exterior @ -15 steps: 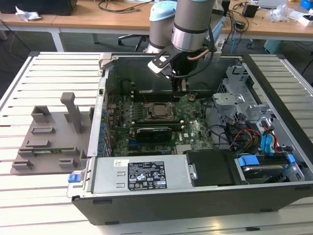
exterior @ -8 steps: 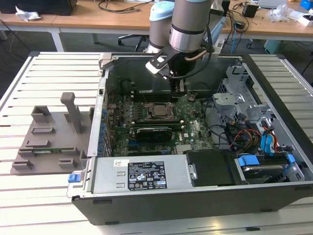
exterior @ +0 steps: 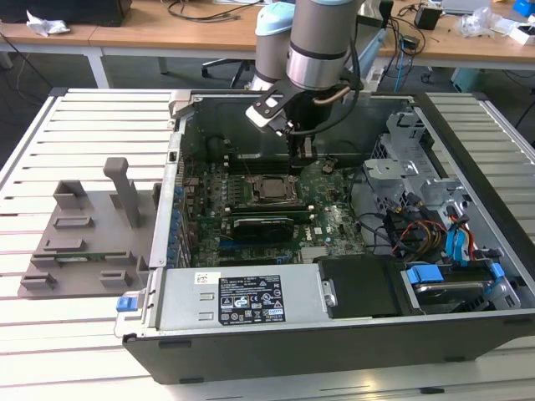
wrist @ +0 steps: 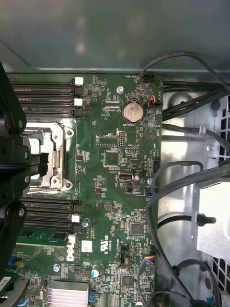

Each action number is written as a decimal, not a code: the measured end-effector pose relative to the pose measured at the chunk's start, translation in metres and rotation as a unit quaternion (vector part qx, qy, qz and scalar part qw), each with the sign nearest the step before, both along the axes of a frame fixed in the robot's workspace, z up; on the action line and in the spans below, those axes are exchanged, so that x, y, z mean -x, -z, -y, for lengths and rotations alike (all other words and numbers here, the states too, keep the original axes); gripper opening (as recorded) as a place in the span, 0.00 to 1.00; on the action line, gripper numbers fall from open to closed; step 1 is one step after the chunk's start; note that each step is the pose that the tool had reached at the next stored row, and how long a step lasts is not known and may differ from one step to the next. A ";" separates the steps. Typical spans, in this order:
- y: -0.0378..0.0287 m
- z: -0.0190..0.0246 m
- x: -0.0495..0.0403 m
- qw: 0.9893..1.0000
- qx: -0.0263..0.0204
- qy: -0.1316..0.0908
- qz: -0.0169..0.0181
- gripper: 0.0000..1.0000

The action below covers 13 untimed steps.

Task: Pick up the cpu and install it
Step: 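Close the cpu cover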

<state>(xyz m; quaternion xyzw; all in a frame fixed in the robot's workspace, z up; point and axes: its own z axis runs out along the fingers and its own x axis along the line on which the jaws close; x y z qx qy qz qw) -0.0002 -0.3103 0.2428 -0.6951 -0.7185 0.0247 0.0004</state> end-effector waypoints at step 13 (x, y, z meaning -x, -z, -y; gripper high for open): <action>0.0017 0.0000 0.0048 1.000 0.000 0.000 0.000 0.11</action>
